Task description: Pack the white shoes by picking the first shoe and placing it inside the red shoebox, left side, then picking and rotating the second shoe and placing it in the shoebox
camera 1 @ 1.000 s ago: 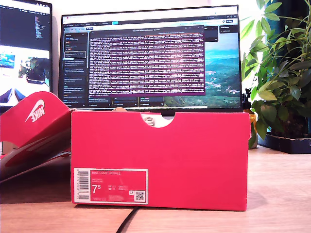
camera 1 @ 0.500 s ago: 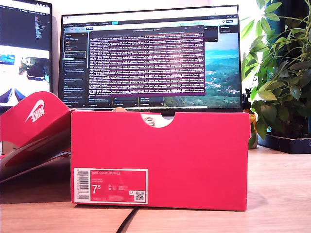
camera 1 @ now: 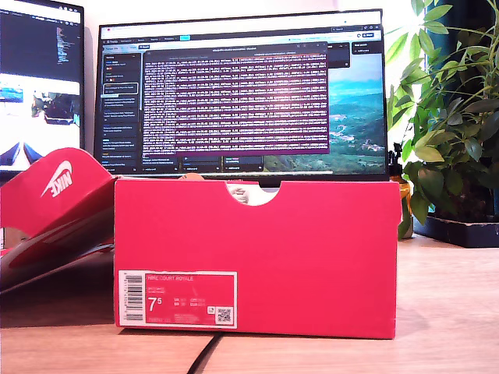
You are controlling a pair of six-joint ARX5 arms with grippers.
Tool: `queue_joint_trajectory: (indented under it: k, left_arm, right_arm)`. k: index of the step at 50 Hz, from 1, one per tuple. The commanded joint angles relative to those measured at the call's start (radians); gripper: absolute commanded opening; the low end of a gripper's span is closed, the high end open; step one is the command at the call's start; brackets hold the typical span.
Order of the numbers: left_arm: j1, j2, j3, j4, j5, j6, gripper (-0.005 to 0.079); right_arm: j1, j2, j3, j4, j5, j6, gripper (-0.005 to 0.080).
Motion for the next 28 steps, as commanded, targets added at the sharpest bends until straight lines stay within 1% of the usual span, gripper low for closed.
queue_joint_trajectory:
  k: [1,28]
  left_arm:
    - [-0.004,-0.008,-0.031,-0.022,0.002,-0.004,-0.0019]
    - [-0.004,-0.008,-0.031,-0.021,0.000,-0.003,-0.0019]
  right_arm:
    - [0.000,0.002,-0.009,0.005,-0.003,0.010,-0.0012]
    - [0.000,0.002,-0.009,0.006,0.002,0.010,-0.0012]
